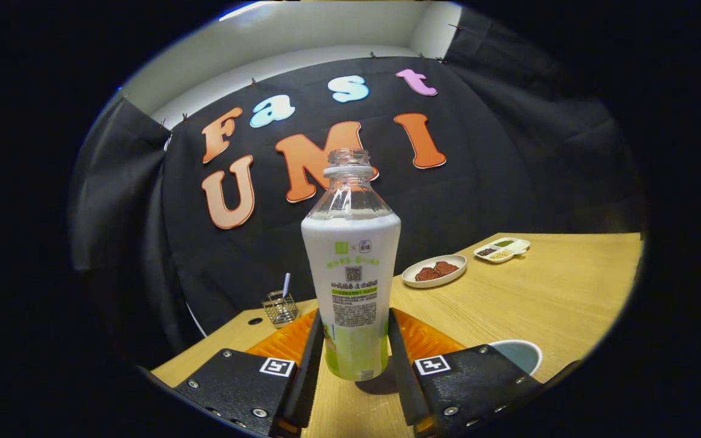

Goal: Take the bottle from table, then pour the juice into the cup, finally place the bottle on the coaster

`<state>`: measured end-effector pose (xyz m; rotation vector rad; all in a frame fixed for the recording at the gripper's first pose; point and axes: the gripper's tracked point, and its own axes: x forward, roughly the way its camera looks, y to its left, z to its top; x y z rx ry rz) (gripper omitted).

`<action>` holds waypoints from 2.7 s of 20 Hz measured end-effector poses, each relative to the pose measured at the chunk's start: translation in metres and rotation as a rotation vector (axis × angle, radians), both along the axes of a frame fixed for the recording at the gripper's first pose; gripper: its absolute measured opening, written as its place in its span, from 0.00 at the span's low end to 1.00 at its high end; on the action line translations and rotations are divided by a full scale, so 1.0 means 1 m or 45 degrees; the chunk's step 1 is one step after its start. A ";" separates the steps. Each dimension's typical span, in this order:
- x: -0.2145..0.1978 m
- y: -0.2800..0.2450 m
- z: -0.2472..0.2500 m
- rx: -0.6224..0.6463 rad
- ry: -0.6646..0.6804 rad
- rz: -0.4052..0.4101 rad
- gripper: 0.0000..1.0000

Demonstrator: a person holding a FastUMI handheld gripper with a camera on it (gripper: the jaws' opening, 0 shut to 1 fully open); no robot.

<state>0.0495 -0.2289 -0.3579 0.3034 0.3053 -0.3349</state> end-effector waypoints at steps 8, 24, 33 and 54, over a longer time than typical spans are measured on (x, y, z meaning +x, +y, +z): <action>0.025 0.005 -0.033 -0.318 0.231 0.102 0.57; 0.016 -0.008 -0.026 -0.193 0.204 0.019 0.96; -0.005 -0.031 0.069 -0.225 -0.082 0.012 0.97; -0.025 0.087 0.238 -0.306 -0.115 0.230 0.97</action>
